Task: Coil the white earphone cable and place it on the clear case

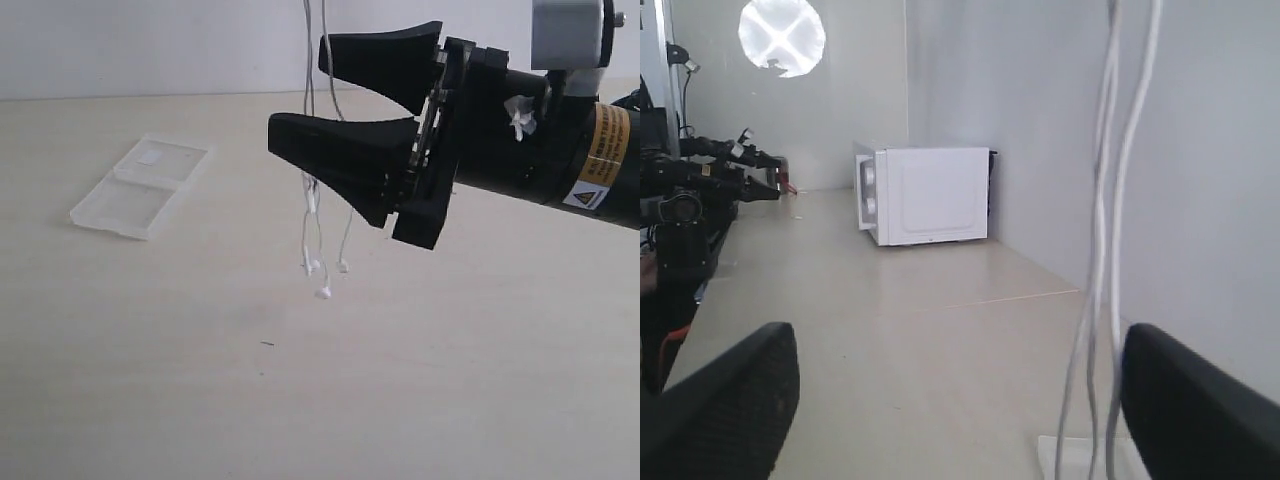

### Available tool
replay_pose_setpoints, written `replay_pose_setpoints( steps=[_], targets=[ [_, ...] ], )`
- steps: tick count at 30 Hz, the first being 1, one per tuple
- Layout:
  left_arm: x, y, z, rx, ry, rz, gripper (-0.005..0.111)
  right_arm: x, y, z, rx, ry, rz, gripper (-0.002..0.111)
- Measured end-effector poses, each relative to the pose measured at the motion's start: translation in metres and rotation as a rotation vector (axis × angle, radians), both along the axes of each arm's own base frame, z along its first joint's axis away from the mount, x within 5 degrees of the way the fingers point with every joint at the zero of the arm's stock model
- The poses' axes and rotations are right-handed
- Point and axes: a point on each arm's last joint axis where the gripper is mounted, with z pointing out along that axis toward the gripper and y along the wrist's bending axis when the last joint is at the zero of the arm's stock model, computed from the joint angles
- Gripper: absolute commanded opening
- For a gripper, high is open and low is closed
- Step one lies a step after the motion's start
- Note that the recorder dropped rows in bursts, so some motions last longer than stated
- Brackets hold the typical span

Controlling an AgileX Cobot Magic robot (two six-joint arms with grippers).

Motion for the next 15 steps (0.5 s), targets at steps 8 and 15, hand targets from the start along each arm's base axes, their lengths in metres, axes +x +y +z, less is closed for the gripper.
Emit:
replay_pose_setpoints(
  steps=[8,15],
  targets=[
    [0.0001,0.0001,0.0005,-0.011,0.004,0.001,0.0,0.0036,-0.0009,0.0,0.02,0.016,-0.033,0.078],
    [-0.0001,0.0,0.0006,-0.021,0.014,-0.002,0.0,0.004,-0.0011,0.0003,0.024,0.018,-0.037,0.078]
  ],
)
